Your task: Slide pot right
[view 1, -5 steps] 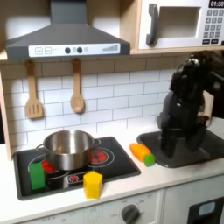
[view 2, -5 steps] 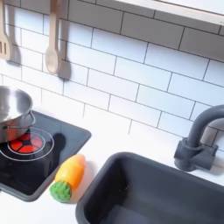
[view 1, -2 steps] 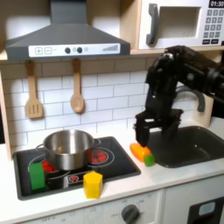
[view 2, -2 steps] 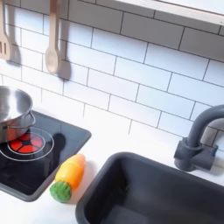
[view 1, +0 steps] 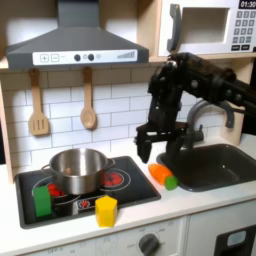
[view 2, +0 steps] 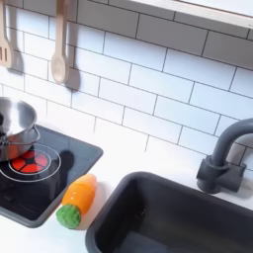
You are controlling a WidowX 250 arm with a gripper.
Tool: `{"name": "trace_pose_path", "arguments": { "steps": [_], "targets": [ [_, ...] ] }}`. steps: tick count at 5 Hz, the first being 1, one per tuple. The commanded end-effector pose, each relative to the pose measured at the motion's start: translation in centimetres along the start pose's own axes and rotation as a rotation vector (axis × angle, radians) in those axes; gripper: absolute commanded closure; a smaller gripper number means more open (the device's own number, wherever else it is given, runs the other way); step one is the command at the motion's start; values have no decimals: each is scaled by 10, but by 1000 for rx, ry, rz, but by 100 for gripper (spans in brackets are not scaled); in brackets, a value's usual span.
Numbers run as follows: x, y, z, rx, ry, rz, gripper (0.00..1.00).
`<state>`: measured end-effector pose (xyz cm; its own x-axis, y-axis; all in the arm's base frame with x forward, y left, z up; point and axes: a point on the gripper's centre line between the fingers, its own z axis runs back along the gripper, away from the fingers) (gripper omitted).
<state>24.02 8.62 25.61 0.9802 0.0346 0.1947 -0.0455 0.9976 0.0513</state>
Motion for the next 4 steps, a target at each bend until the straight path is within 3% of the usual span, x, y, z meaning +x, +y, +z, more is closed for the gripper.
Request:
{"name": "trace_pose_path", "arguments": {
  "steps": [1,4],
  "targets": [
    [32,11,-7,-1,-9,14,0],
    [69,25,-26,7,-3,23,0]
  ]
}}
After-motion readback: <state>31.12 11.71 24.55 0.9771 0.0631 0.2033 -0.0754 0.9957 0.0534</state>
